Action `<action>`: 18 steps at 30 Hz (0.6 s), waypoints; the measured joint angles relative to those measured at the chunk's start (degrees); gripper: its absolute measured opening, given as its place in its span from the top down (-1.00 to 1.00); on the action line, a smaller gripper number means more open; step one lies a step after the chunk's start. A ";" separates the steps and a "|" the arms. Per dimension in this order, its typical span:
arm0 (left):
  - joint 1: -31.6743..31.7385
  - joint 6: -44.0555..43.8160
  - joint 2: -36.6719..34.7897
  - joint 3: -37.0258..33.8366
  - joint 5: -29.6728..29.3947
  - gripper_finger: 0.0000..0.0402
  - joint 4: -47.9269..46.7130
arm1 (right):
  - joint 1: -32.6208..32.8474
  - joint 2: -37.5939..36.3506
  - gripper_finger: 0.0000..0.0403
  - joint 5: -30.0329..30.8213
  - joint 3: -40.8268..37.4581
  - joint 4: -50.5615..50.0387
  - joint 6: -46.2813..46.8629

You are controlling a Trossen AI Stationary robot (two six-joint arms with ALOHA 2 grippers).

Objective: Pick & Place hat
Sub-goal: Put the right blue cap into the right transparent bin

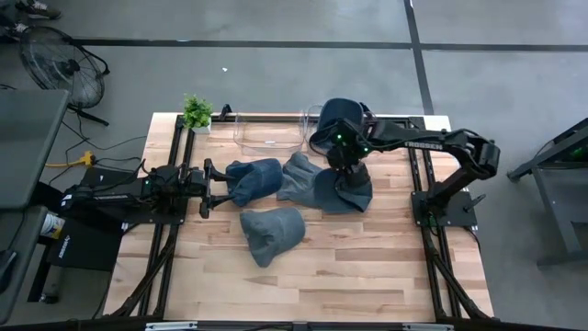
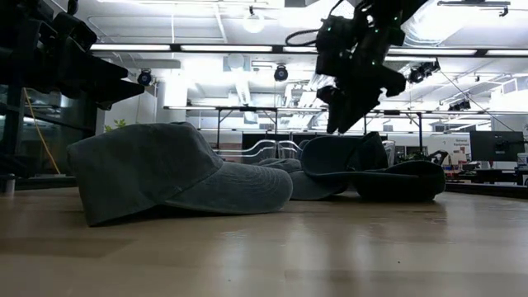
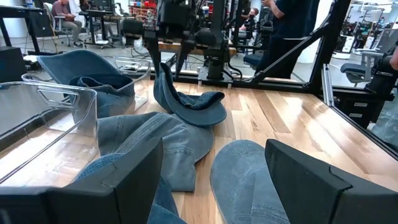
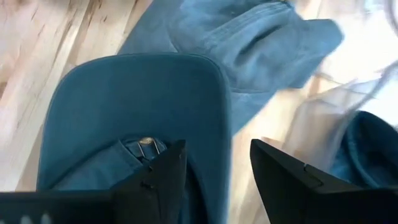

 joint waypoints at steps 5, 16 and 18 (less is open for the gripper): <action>0.00 0.00 0.01 -0.01 0.00 -0.40 0.00 | 0.19 2.92 0.14 -0.57 0.00 1.20 1.66; 0.00 0.00 0.00 0.00 0.00 -0.40 0.00 | 0.26 4.50 0.22 -0.59 0.00 0.86 3.09; -0.01 0.00 0.00 0.01 0.00 -0.40 0.00 | 0.26 4.50 0.30 -0.59 0.02 0.85 3.34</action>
